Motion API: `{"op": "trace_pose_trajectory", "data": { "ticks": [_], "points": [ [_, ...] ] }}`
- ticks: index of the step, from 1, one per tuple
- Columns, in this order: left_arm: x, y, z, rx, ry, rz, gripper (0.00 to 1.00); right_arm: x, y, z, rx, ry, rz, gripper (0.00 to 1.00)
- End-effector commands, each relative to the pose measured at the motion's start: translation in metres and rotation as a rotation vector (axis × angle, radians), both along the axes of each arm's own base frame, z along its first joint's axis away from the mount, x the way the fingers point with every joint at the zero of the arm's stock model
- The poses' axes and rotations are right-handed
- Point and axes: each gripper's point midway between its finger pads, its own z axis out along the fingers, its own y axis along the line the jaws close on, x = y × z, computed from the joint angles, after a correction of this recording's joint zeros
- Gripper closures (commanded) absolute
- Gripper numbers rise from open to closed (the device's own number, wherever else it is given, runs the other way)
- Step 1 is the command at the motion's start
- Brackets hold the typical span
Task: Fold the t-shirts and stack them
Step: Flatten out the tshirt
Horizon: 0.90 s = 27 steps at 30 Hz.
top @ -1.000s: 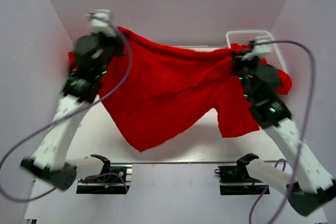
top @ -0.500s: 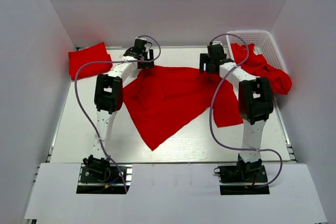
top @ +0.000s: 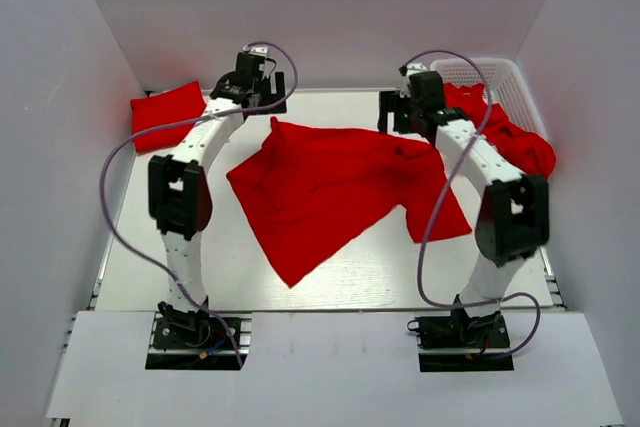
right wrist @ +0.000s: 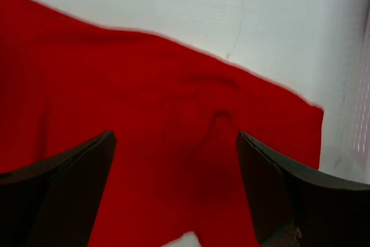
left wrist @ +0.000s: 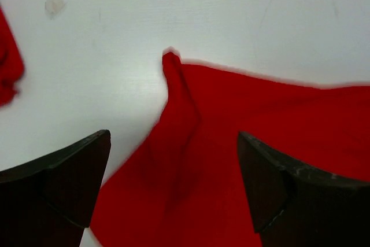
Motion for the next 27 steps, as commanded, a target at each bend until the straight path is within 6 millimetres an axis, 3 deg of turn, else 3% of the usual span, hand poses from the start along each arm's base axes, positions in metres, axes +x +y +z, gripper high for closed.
{"op": "trace_pose_trajectory", "data": {
  "ticks": [1,2,3,4,5,6,7,8,9,11,14,16,17,21,24,27],
  "points": [
    [-0.066,0.004,0.036,-0.023,0.037,-0.02,0.0,-0.043,-0.002,0.032,0.067,-0.034,0.032,0.1],
    [-0.097,0.0,0.004,-0.067,0.146,-0.038,0.0,-0.054,-0.004,0.02,0.07,-0.003,0.022,0.1],
    [-0.134,-0.005,-0.007,-0.115,0.2,-0.064,0.0,-0.073,-0.012,0.004,0.064,0.039,0.005,0.1],
    [-0.137,-0.006,0.017,-0.151,0.154,-0.049,0.0,-0.077,-0.013,0.026,0.091,-0.005,-0.011,0.1],
    [-0.157,-0.019,0.01,-0.207,0.181,-0.104,0.0,-0.083,-0.019,0.021,0.091,0.007,-0.036,0.1],
    [-0.186,-0.022,-0.023,-0.229,0.249,-0.128,0.0,-0.103,-0.029,-0.009,0.055,0.079,-0.069,0.1],
    [-0.207,-0.035,-0.028,-0.258,0.274,-0.175,0.0,-0.112,-0.034,0.002,0.093,0.06,-0.123,0.1],
    [-0.241,-0.04,-0.039,-0.296,0.321,-0.216,0.0,-0.122,-0.04,-0.007,0.085,0.087,-0.148,0.1],
    [-0.259,-0.041,-0.044,-0.297,0.353,-0.218,0.0,-0.14,-0.053,-0.027,0.073,0.138,-0.207,0.1],
    [-0.301,-0.051,-0.061,-0.281,0.437,-0.254,0.0,-0.158,-0.062,-0.04,0.08,0.174,-0.255,0.1],
    [-0.349,-0.054,-0.063,-0.237,0.514,-0.304,0.0,-0.177,-0.075,-0.045,0.095,0.177,-0.319,0.1],
    [-0.372,-0.054,-0.062,-0.228,0.547,-0.324,0.0,-0.184,-0.086,-0.052,0.079,0.181,-0.363,0.1],
    [-0.391,-0.059,-0.07,-0.233,0.592,-0.345,0.0,-0.185,-0.091,-0.047,0.073,0.164,-0.38,0.1],
    [-0.433,-0.075,-0.093,-0.228,0.727,-0.412,0.05,-0.192,-0.109,-0.048,0.036,0.171,-0.44,0.1],
    [-0.45,-0.081,-0.108,-0.161,0.779,-0.448,0.08,-0.195,-0.117,-0.05,0.027,0.178,-0.463,0.1],
    [-0.45,-0.07,-0.117,-0.052,0.785,-0.41,0.09,-0.196,-0.12,-0.051,0.026,0.187,-0.471,0.1]
  ]
}}
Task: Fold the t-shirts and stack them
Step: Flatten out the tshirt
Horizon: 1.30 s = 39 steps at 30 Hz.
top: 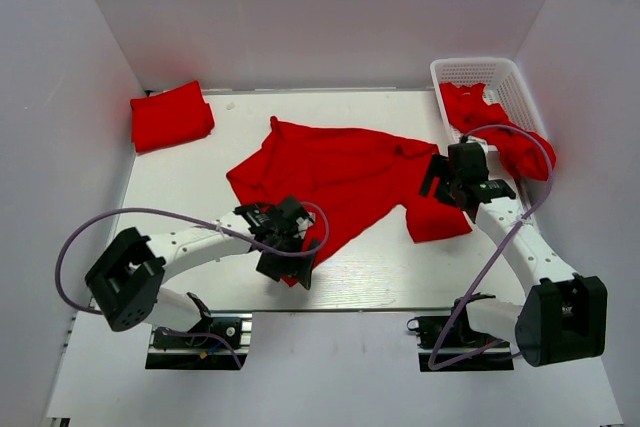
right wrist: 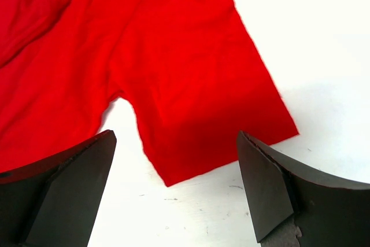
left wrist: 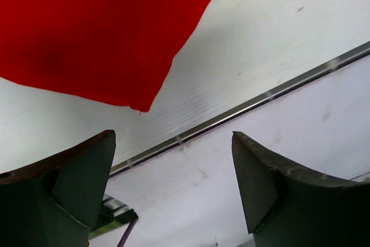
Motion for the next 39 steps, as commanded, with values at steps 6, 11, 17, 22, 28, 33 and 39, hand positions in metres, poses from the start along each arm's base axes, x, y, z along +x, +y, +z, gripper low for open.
{"op": "trace_pose_trajectory", "data": {
  "ticks": [6,11,17,22,28,33,39],
  "points": [
    [0.003,0.008,-0.019,0.162,-0.05,0.003,0.18,-0.007,-0.015,-0.001,-0.002,0.012,-0.048,0.1],
    [0.013,0.009,-0.026,0.199,-0.089,0.042,0.22,-0.011,-0.018,-0.003,0.005,0.019,-0.048,0.1],
    [0.026,0.006,-0.039,0.246,-0.114,0.074,0.23,-0.012,-0.023,-0.004,0.004,0.022,-0.055,0.1],
    [0.028,0.005,-0.052,0.277,-0.102,0.081,0.43,-0.017,-0.029,-0.009,-0.005,0.043,-0.074,0.1],
    [0.038,0.012,-0.051,0.326,-0.132,0.122,1.0,-0.024,-0.041,-0.023,-0.014,0.087,-0.126,0.1],
    [0.048,0.019,-0.04,0.341,-0.183,0.157,1.0,-0.035,-0.057,-0.047,-0.02,0.163,-0.204,0.1],
    [0.051,0.019,-0.035,0.342,-0.198,0.152,1.0,-0.029,-0.056,-0.07,0.048,0.172,-0.214,0.1]
  ]
}}
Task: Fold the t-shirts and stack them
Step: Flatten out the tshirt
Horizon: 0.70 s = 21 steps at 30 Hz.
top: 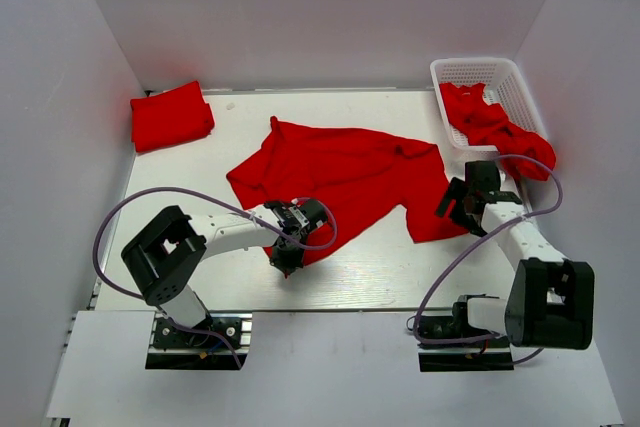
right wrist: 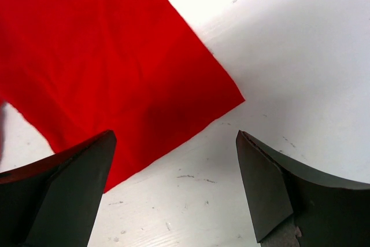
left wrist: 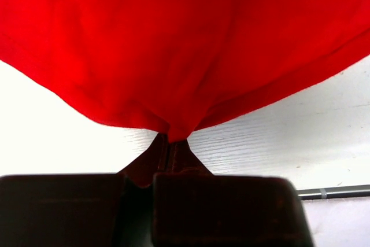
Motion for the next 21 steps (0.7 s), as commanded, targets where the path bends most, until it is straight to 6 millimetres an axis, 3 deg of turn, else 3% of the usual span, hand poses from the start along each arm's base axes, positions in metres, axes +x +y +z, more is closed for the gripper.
{"op": "trace_pose_trajectory", "data": {
  "ticks": [1,7,17,19,21],
  "points": [
    [0.015,0.001,0.005,0.008,-0.067,0.017,1.0,0.014,-0.002,-0.007,0.044,-0.054,-0.031,0.1],
    [0.012,-0.004,0.005,-0.018,-0.051,0.013,1.0,0.03,-0.006,-0.016,0.022,-0.06,-0.031,0.1],
    [0.014,-0.004,0.009,-0.012,-0.057,0.014,1.0,0.023,-0.001,-0.048,0.05,-0.004,-0.024,0.12],
    [0.014,-0.003,0.011,-0.013,-0.058,0.014,1.0,0.022,0.0,-0.052,0.057,0.001,-0.018,0.2],
    [0.014,-0.003,0.011,-0.013,-0.058,0.014,1.0,0.022,0.002,-0.053,0.061,-0.004,-0.018,0.41]
  ]
}}
